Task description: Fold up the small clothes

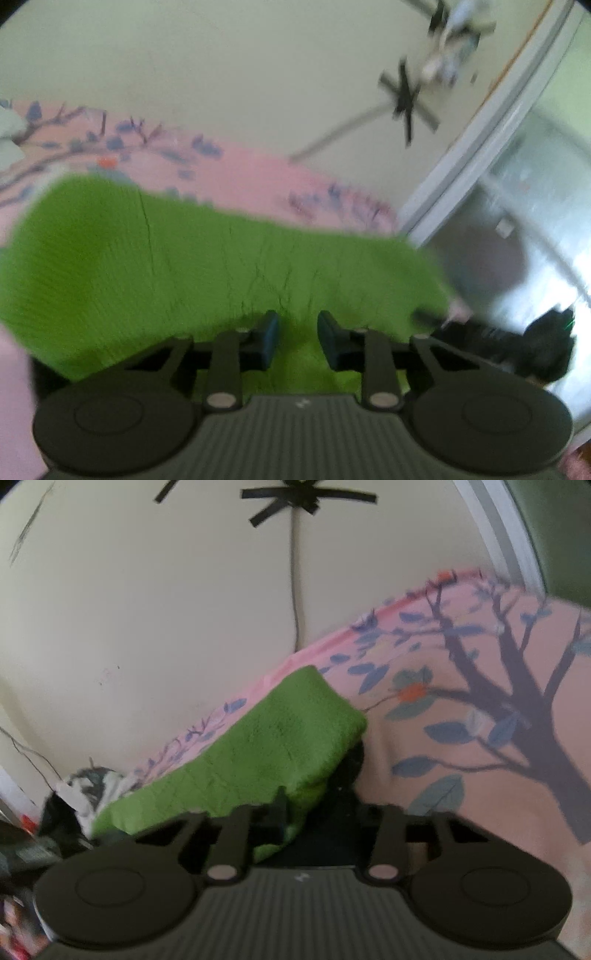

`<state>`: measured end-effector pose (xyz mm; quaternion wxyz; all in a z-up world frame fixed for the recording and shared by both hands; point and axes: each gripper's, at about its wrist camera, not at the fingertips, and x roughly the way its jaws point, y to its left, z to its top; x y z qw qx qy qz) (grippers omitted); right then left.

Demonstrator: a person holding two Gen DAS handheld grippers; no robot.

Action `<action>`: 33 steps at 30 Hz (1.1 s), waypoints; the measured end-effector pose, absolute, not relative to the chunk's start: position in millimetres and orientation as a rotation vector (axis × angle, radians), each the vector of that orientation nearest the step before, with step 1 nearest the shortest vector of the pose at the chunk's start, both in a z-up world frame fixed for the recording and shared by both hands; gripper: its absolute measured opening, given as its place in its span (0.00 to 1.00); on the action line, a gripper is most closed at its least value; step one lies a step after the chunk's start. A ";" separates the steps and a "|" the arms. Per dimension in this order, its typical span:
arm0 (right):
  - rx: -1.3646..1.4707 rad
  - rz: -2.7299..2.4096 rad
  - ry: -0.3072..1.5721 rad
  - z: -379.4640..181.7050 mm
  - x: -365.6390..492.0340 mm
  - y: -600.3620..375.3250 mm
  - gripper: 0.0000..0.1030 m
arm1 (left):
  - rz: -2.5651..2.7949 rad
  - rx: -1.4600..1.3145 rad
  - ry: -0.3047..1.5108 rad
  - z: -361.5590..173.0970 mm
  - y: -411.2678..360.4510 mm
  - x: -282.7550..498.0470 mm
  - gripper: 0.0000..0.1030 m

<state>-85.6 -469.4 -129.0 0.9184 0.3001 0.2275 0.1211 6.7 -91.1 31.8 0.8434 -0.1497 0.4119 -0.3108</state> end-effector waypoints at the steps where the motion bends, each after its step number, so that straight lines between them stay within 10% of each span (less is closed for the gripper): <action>1: 0.647 0.268 0.463 -125.0 -86.4 -470.3 0.22 | -0.650 -0.283 0.849 32.4 -93.1 4.1 0.17; 10: 0.271 0.569 0.321 -20.5 -112.2 -351.7 0.21 | -0.588 -0.499 0.635 80.2 0.5 -19.6 0.28; 12: 0.143 0.638 0.328 -11.6 -111.0 -306.0 0.21 | -0.525 -0.494 0.582 90.9 27.1 -30.0 0.39; 14: 0.015 0.699 0.367 -13.8 -103.7 -255.3 0.21 | -0.457 -0.490 0.549 96.8 48.7 -36.8 0.70; 17: -0.136 0.718 0.460 -39.7 -83.6 -193.2 0.22 | -0.424 -0.499 0.526 97.2 65.5 -45.5 0.81; 21: -0.301 0.755 0.444 -73.3 -79.7 -153.8 0.60 | -0.409 -0.490 0.564 86.6 59.9 -41.1 0.85; 33: -0.095 0.713 0.326 -12.6 -104.8 -263.9 0.53 | -0.330 -0.418 0.714 47.7 28.2 -1.9 0.82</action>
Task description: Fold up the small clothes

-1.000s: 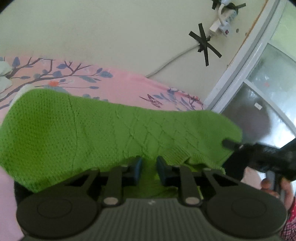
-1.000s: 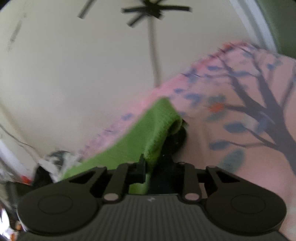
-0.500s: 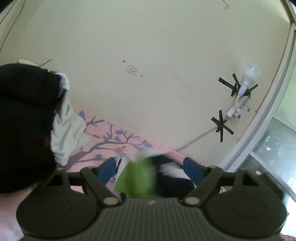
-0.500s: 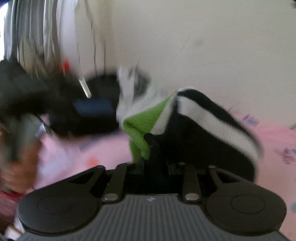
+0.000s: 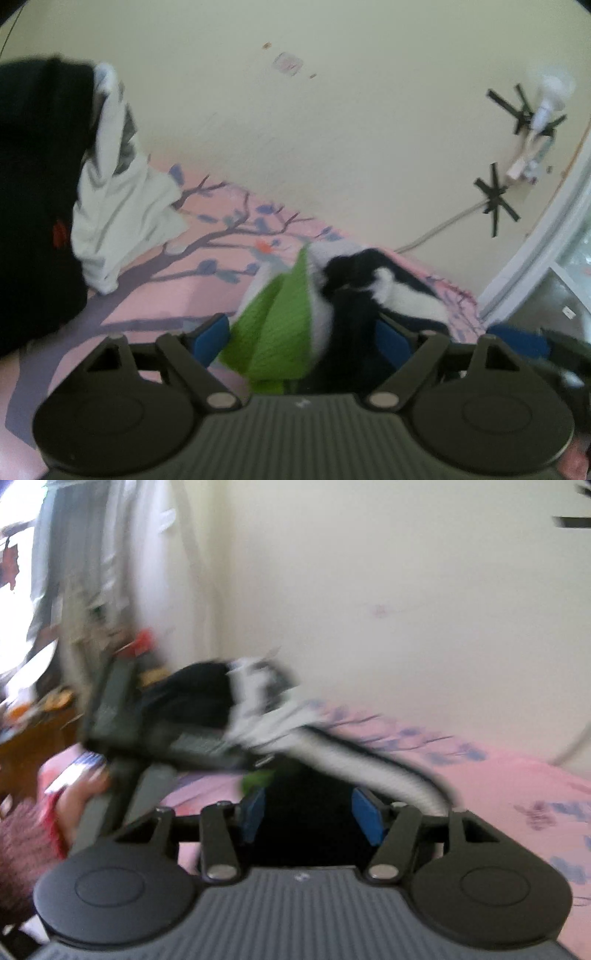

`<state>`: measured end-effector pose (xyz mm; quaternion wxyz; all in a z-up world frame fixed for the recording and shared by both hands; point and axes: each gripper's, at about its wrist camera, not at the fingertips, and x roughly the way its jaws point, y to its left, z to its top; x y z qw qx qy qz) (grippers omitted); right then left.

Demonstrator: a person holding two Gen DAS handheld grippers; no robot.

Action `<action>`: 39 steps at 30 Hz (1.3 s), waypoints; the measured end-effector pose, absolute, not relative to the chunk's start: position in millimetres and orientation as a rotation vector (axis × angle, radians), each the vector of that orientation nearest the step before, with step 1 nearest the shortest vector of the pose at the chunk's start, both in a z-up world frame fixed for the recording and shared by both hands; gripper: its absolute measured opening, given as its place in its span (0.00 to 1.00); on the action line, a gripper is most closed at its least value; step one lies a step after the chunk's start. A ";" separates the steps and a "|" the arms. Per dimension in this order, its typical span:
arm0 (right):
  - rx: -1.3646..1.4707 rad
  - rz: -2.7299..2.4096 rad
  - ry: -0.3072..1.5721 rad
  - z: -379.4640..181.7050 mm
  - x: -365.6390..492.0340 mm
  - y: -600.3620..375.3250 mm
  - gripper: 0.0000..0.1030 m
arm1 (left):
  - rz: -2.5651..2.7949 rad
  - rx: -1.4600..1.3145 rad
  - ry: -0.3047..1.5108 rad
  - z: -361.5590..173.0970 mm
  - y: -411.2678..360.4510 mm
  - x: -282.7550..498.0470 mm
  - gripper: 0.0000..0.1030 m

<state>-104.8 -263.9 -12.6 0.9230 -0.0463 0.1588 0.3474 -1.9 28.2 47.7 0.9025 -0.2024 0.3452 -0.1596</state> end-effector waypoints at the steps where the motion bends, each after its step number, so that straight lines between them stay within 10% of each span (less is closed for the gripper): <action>1: -0.065 0.684 0.336 -11.9 -94.8 -268.7 0.52 | -0.322 -0.422 0.727 44.1 30.1 0.1 0.82; 14: -0.023 0.644 0.377 -47.4 -58.4 -277.5 0.64 | -0.336 -0.415 0.722 33.9 37.6 -7.1 1.00; 24: 0.549 0.664 0.560 -98.9 -64.1 -380.5 0.66 | -0.443 -0.486 0.797 26.1 35.3 -5.9 1.00; 39: 0.519 0.730 0.549 -116.0 -42.3 -339.2 0.68 | -0.428 -0.420 0.777 26.9 27.3 -11.7 1.00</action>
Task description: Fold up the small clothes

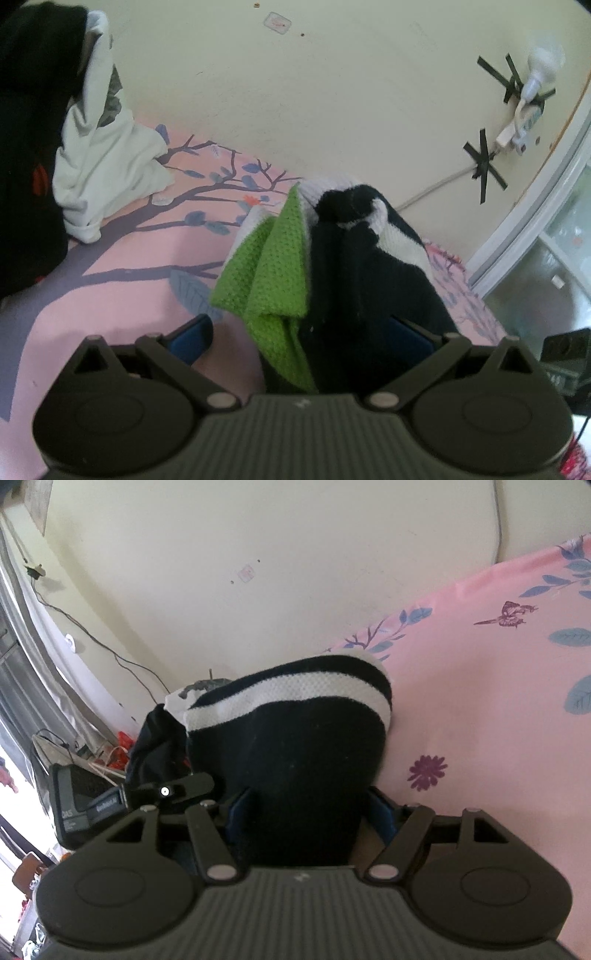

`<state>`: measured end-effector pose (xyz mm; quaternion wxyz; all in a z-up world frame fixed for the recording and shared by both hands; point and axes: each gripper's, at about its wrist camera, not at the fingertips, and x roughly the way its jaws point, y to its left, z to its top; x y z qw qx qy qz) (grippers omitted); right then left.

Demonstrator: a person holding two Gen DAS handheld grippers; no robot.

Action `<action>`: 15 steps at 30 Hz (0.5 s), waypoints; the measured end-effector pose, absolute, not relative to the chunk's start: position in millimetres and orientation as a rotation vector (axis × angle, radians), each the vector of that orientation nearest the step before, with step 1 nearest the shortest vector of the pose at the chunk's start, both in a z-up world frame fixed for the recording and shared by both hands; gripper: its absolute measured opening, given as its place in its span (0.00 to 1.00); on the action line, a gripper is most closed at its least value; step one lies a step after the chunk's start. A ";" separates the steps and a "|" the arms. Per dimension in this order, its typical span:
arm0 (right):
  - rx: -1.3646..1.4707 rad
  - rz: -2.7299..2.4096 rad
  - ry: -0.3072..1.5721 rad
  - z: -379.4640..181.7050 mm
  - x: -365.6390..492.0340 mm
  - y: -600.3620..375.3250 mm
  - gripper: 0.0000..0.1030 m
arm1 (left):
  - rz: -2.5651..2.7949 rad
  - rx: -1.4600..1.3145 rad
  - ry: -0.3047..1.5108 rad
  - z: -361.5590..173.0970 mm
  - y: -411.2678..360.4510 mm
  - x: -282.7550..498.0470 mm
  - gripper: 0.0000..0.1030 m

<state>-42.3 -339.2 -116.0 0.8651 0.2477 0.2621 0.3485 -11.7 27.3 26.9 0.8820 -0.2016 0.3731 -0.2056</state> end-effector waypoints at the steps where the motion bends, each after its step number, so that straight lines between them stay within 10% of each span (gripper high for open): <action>1: 0.514 0.727 0.545 -116.1 -43.0 -338.0 0.69 | -0.431 -0.433 0.775 26.2 29.2 -11.4 1.00; 15: 0.485 0.724 0.529 -116.2 -46.1 -332.8 0.73 | -0.404 -0.322 0.776 28.6 13.9 -14.1 1.00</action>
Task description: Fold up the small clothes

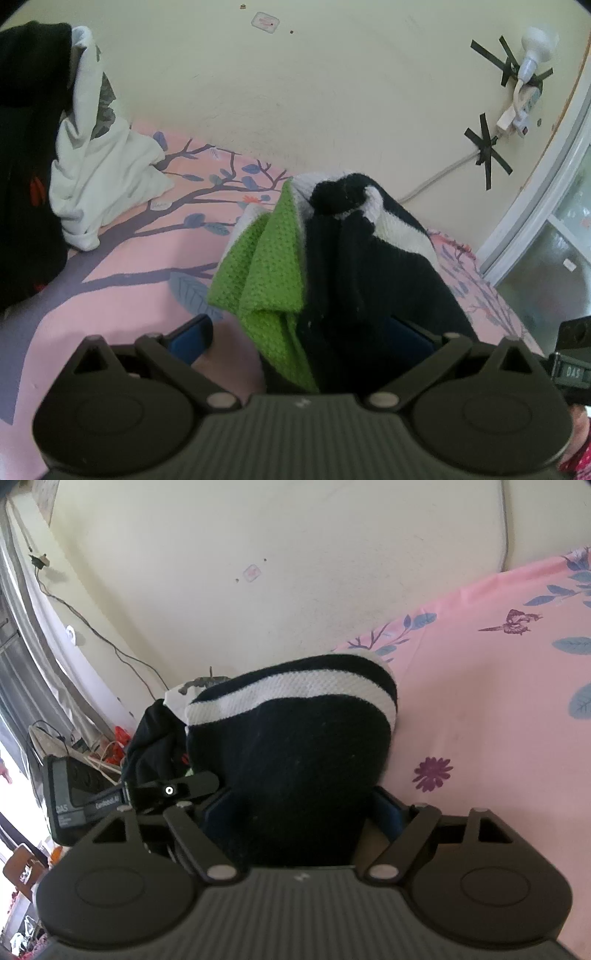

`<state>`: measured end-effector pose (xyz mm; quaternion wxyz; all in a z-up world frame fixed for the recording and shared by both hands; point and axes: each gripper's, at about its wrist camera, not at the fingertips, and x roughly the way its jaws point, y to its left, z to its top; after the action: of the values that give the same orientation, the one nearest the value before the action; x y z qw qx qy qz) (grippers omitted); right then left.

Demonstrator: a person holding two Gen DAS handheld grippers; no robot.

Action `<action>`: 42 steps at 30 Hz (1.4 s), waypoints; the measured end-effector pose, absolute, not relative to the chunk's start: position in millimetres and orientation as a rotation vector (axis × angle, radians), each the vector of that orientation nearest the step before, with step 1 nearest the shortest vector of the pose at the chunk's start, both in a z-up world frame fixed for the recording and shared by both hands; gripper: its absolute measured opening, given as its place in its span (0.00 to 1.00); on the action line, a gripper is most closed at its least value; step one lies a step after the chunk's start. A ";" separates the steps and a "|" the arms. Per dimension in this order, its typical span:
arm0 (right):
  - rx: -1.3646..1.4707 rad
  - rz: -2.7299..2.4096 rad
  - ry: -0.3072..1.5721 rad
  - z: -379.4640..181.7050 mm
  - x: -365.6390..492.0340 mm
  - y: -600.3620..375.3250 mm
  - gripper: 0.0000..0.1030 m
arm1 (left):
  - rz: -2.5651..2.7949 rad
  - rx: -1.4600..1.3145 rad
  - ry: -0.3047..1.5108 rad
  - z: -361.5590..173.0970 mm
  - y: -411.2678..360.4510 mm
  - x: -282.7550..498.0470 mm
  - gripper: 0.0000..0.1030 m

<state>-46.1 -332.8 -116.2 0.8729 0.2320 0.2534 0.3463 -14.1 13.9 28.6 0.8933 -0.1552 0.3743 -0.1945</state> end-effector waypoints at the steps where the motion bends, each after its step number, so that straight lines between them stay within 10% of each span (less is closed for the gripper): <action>1: 0.485 0.723 0.529 -116.3 -46.1 -332.7 0.73 | -0.402 -0.316 0.777 28.6 13.1 -14.2 1.00; 26: 0.452 0.710 0.553 -109.2 -30.0 -311.0 0.77 | -0.484 -0.342 0.801 27.8 10.0 -10.8 0.99; 33: 0.569 0.744 0.551 -104.7 -40.0 -329.6 0.40 | -0.516 -0.399 0.814 28.0 7.9 -9.4 0.70; 42: 0.520 0.642 0.402 -75.0 -52.9 -406.0 0.38 | -0.637 -0.404 0.867 50.5 -108.6 35.9 0.69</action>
<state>-52.9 -406.0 -75.0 0.8964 0.2508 0.1940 0.3097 35.9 -108.6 50.5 0.8395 -0.1911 0.4099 -0.3011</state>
